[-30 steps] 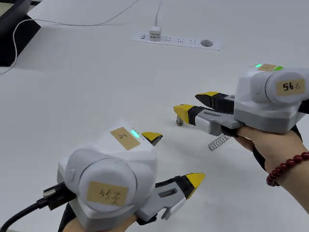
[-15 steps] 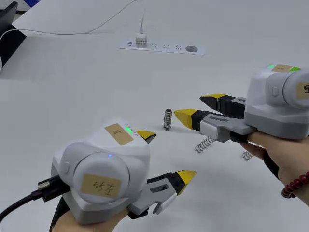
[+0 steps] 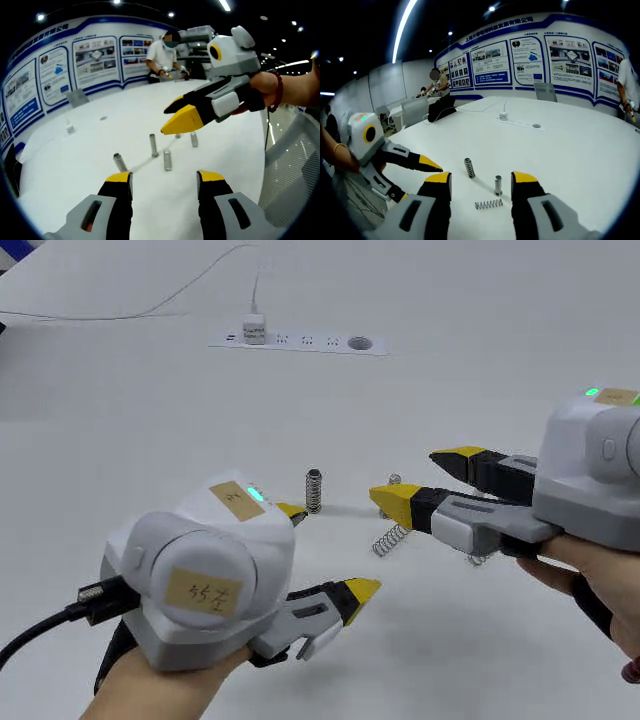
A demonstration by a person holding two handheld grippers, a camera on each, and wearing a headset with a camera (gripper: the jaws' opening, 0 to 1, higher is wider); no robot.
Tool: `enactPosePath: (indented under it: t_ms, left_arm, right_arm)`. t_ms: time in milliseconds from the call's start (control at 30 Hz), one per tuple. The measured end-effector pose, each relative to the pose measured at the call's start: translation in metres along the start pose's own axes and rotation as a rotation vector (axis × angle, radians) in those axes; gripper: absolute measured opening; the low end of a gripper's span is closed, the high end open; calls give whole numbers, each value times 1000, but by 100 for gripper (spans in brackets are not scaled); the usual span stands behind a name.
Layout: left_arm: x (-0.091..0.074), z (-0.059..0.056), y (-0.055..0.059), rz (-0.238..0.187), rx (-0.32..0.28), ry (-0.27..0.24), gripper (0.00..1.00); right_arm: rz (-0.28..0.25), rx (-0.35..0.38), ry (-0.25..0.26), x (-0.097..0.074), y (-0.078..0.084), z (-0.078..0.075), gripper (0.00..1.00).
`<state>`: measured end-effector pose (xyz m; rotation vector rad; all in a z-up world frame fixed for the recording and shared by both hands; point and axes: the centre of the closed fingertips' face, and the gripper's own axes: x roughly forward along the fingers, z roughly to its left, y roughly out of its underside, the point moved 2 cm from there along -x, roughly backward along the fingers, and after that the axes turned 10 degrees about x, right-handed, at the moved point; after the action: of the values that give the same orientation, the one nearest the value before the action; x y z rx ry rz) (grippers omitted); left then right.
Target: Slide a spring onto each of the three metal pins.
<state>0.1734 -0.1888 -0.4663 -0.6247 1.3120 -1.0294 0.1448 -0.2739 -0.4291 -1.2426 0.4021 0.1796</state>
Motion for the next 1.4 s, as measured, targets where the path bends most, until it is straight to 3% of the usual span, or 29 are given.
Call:
enactPosePath:
  t_ms: [833,1400]
  left_arm:
    - [51,-4,4,43,24,66,37]
    - [76,-8,16,90,56,90,25]
  right_arm:
    - [-22,19,56,-49,12,-27,53]
    - [-24,67,72,-65,29,-46,62]
